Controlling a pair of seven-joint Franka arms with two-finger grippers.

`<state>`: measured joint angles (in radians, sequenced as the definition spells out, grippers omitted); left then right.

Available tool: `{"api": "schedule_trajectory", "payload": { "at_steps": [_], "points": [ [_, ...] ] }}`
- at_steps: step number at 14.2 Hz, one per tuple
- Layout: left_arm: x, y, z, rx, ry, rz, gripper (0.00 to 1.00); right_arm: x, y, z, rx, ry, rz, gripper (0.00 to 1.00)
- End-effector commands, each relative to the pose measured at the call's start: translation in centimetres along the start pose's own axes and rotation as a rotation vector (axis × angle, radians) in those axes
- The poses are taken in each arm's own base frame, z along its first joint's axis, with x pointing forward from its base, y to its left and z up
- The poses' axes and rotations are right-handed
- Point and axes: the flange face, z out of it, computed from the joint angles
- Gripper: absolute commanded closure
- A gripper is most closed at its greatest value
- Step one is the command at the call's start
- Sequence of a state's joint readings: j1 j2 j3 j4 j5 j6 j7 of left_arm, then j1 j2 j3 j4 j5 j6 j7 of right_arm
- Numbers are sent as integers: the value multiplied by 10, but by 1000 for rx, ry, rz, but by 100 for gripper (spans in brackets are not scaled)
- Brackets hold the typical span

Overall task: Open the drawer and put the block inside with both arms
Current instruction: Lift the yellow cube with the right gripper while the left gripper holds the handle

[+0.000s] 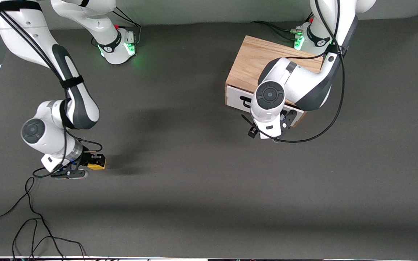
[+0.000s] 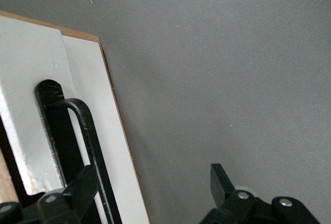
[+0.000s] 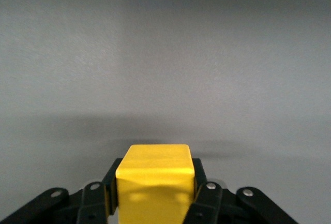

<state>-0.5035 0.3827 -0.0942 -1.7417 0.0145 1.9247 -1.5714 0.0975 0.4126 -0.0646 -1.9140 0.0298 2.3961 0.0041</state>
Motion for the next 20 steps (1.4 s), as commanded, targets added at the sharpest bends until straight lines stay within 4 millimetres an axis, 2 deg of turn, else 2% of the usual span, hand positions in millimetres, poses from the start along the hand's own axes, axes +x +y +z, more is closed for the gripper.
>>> {"api": "schedule_trajectory", "payload": {
  "at_steps": [1, 5, 9, 12, 14, 17, 20],
  "points": [
    [-1, -5, 7, 41, 15, 13, 3, 10, -2, -33, -5, -11, -23, 61],
    [-7, -14, 36, 110, 8, 28, 3, 22, -3, -63, -4, -37, -24, 62],
    [-8, -11, 48, 115, 7, 29, 3, 39, -5, -114, -1, -40, -24, 65],
    [-9, -5, 40, 63, 21, 39, 8, 47, -10, -154, 2, -53, -29, 65],
    [-8, 3, 33, 7, 26, 42, 8, 50, -10, -175, 3, -64, -29, 65],
    [-17, 7, 30, -20, 73, 83, 8, 53, -13, -199, 7, -55, -26, 65],
    [-13, 12, 7, -64, 124, 103, 8, 58, -24, -216, 17, -23, -40, 66]
  ]
}}
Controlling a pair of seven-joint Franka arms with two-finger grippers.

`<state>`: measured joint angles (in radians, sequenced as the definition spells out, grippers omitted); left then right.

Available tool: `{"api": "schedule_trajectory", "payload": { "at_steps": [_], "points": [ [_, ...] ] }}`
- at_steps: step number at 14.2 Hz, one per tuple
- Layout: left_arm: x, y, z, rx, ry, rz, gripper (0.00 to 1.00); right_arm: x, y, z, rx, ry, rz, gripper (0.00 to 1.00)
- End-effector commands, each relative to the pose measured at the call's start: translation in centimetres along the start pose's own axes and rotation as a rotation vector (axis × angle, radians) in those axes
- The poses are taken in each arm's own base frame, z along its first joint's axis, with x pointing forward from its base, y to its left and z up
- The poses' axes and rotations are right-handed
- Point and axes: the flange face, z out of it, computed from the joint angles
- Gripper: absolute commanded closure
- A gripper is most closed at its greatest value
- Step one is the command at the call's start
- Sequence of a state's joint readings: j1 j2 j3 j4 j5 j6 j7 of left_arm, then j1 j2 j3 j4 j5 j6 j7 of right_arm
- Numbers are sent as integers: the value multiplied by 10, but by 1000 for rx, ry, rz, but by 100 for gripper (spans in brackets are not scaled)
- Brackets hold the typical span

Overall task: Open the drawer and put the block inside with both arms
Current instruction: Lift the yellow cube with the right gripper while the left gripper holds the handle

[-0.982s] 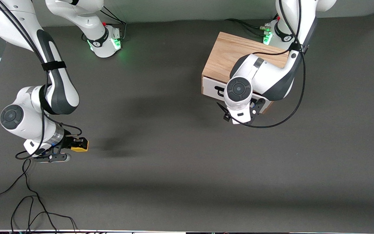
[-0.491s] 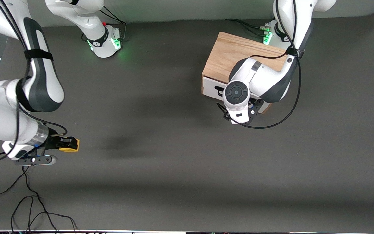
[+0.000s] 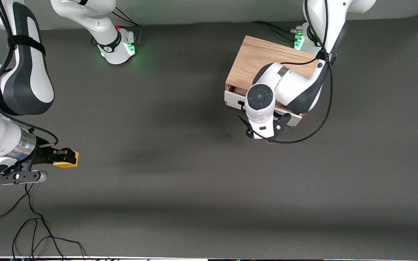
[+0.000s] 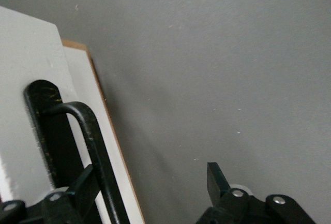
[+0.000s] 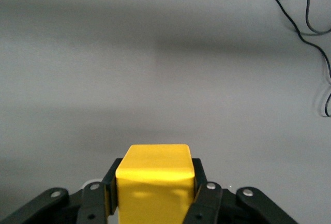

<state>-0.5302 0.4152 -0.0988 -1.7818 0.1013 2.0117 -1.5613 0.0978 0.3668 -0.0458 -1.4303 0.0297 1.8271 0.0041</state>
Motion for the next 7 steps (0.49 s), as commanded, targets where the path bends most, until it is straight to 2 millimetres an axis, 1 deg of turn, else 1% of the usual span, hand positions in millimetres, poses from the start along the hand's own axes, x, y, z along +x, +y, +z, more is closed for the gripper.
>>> {"api": "schedule_trajectory", "payload": {
  "at_steps": [1, 3, 5, 6, 7],
  "points": [
    [5, 8, -30, -62, 75, 36, 8, 5, -10, -23, 4, 29, -14, 66],
    [10, 13, -38, -102, 98, 43, 8, 5, -22, -28, 19, 39, -31, 66],
    [13, 17, -34, -125, 94, 44, 7, 7, -25, -34, 23, 51, -36, 66],
    [12, 19, -29, -123, 92, 48, 6, 7, -28, -35, 28, 48, -15, 66],
    [11, 18, -25, -110, 82, 44, 6, 6, -36, -37, 36, 45, -7, 66]
  ]
}}
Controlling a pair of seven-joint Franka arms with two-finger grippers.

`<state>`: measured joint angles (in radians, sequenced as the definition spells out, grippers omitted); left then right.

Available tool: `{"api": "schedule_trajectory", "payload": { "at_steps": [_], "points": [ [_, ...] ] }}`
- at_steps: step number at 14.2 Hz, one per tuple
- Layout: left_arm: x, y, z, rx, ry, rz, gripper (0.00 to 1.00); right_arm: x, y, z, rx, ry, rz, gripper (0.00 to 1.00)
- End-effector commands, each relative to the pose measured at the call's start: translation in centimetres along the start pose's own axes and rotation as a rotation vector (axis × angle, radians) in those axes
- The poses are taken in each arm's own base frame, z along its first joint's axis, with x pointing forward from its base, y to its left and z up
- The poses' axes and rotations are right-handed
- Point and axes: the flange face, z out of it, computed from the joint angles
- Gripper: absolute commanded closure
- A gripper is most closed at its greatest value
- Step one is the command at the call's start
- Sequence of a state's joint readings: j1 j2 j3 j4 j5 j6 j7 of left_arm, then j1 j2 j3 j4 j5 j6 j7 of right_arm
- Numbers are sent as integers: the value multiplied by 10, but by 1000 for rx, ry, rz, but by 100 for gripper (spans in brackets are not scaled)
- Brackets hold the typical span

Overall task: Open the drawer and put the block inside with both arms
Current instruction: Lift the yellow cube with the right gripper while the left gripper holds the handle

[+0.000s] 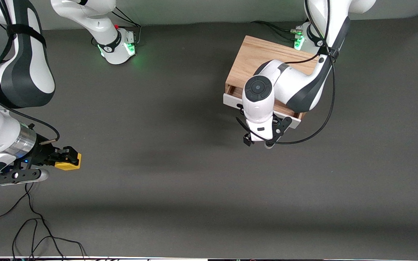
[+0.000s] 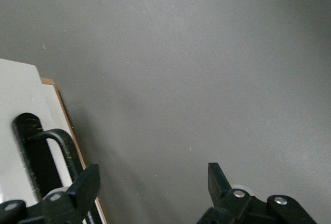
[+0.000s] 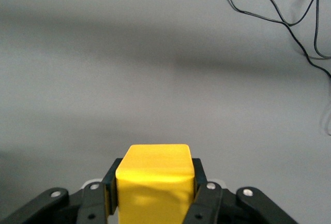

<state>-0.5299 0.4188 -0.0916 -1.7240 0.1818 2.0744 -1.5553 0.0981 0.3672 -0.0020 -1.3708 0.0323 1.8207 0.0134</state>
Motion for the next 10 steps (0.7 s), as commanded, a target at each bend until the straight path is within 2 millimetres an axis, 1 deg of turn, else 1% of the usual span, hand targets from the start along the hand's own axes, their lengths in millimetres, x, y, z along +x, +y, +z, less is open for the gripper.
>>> {"api": "schedule_trajectory", "payload": {
  "at_steps": [1, 2, 3, 4, 5, 7, 8, 10],
  "points": [
    [0, -2, 9, 17, -1, 13, 6, 1, -15, -10, 19, -8, 22, 66],
    [-2, -7, 15, 44, -26, 8, 6, 1, -19, -10, 22, -8, 21, 66],
    [-9, -13, 26, 83, -75, 4, 4, 1, -20, -10, 24, -10, 27, 66],
    [-12, -17, 33, 105, -97, 12, 4, 1, -22, -10, 27, -10, 25, 66],
    [-11, -21, 36, 122, -98, 15, 4, -1, -22, -11, 27, -22, 25, 66],
    [-7, -25, 28, 149, -100, 33, 4, -2, -29, -17, 33, -31, 13, 66],
    [-2, -26, 24, 156, -103, 30, 4, -3, -30, -17, 43, -39, 15, 66],
    [3, -28, 23, 171, -107, 24, 4, -3, -30, -16, 70, -48, 22, 66]
  ]
}}
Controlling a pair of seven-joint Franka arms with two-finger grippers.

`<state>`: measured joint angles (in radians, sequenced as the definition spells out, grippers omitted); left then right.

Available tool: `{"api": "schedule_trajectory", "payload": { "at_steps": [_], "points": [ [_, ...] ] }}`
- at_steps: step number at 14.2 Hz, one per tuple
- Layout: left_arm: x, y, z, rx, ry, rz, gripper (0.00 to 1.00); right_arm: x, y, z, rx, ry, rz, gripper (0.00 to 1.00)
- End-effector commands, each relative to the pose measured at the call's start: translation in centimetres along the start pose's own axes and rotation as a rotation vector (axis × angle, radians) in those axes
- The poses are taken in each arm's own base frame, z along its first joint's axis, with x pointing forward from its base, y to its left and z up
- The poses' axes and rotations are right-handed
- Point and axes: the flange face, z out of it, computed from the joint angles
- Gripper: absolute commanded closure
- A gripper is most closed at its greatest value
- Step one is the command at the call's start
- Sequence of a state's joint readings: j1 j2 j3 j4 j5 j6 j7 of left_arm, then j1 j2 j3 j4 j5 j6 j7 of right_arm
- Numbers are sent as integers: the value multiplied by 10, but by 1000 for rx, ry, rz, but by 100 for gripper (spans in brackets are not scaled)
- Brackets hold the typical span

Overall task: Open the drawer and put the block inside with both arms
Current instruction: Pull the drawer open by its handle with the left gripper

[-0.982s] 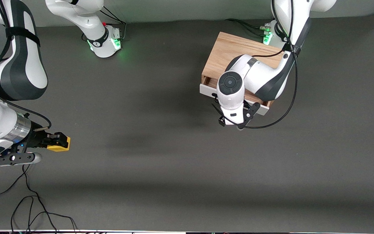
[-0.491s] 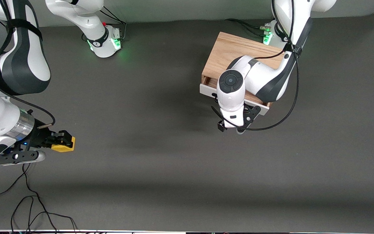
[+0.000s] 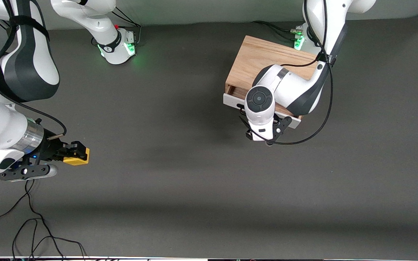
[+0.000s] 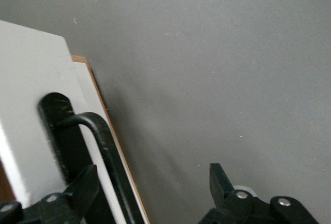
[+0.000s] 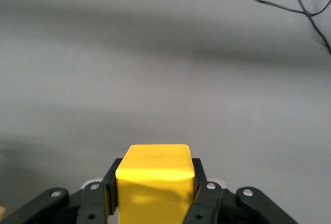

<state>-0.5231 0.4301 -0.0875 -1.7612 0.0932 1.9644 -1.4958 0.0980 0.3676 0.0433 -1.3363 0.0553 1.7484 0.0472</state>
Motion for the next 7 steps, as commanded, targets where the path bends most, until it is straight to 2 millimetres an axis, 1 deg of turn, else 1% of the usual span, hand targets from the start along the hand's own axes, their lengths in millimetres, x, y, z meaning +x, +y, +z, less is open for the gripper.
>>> {"api": "schedule_trajectory", "payload": {
  "at_steps": [1, 4, 5, 6, 7],
  "points": [
    [5, -9, -10, 22, -18, 8, 4, 1, -2, -7, 30, -8, 26, 66],
    [3, -4, 0, 19, -22, 11, 8, 0, -4, -7, 29, -10, 24, 66],
    [2, -2, 7, 27, -24, 14, 8, 0, -4, -8, 31, -8, 24, 66],
    [2, 0, 12, 24, -23, 15, 20, 0, -5, -9, 30, -7, 22, 66],
    [2, 2, 15, 15, -23, 22, 39, 1, -6, -8, 29, -7, 24, 66]
  ]
}}
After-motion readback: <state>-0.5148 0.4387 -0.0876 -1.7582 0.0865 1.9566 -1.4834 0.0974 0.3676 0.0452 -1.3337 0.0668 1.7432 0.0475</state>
